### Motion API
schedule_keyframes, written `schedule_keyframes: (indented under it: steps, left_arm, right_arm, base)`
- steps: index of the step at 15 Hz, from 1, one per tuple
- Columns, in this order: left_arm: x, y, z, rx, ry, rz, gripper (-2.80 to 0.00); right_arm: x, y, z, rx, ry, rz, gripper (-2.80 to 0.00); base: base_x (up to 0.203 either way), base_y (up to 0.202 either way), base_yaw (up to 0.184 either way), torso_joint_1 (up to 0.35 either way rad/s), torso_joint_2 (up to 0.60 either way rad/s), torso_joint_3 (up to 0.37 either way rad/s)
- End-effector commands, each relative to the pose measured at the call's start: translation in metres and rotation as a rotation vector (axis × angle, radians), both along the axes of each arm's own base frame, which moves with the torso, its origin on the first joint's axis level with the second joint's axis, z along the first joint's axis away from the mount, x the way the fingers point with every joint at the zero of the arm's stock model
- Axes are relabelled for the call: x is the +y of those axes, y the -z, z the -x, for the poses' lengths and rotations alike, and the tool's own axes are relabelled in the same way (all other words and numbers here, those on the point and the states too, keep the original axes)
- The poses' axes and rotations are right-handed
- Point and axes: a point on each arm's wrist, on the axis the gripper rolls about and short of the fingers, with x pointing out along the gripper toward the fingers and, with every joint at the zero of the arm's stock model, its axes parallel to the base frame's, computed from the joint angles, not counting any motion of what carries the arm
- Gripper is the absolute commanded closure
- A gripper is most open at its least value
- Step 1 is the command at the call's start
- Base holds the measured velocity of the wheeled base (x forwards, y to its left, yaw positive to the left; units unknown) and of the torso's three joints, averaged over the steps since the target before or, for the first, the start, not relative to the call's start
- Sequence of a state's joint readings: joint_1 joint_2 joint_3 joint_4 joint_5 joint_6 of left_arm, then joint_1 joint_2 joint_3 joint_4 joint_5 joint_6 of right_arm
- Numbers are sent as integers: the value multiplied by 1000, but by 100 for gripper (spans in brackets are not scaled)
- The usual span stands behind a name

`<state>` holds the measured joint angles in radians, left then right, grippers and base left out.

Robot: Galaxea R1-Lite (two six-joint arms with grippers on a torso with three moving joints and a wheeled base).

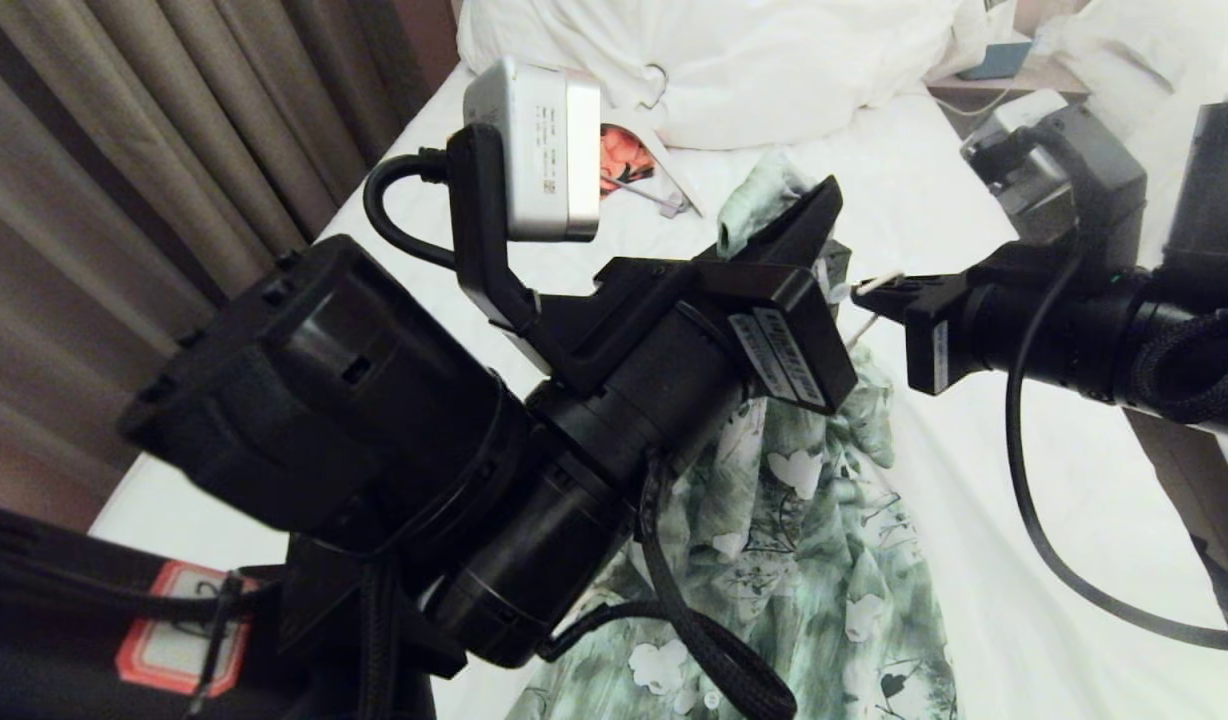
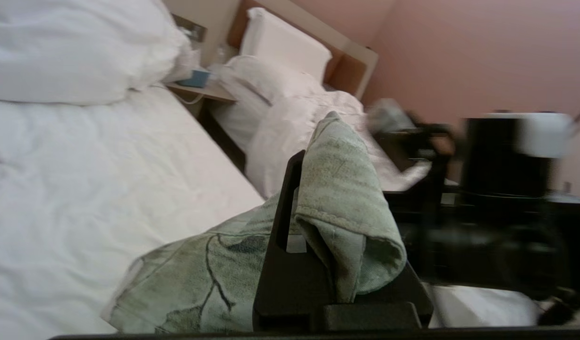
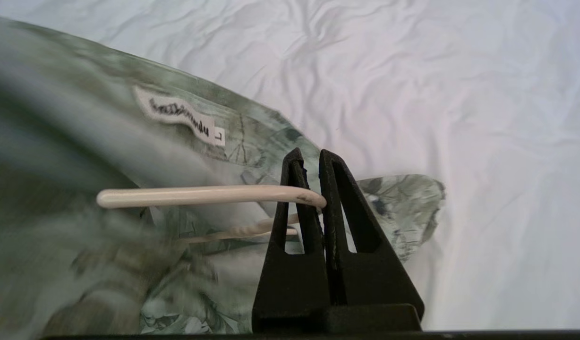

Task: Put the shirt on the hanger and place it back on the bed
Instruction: Take the clothes hanger out of the clothes

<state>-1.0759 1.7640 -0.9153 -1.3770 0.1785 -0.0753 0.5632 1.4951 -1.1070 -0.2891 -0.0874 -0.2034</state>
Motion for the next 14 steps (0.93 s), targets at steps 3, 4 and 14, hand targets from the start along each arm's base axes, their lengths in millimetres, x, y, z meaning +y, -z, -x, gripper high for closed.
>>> schedule_keyframes:
  steps: [3,4,14]
  left_arm:
    - [5,1,-8,-7,-13,-8,0]
    - [4,5,-4,-1,9,-40,0]
    - [39,-12,23,1,51,-249,0]
  right_arm:
    - [-13,-18,3,-48,35,-27,0]
    - [-15,-23,3,-63,40,-35,0]
    - [-15,-55,11,-104,27,-61,0]
  base:
    - [0,0,0,0,0,0]
    - [0,0,0,0,0,0]
    - [0,0,0,0,0,0]
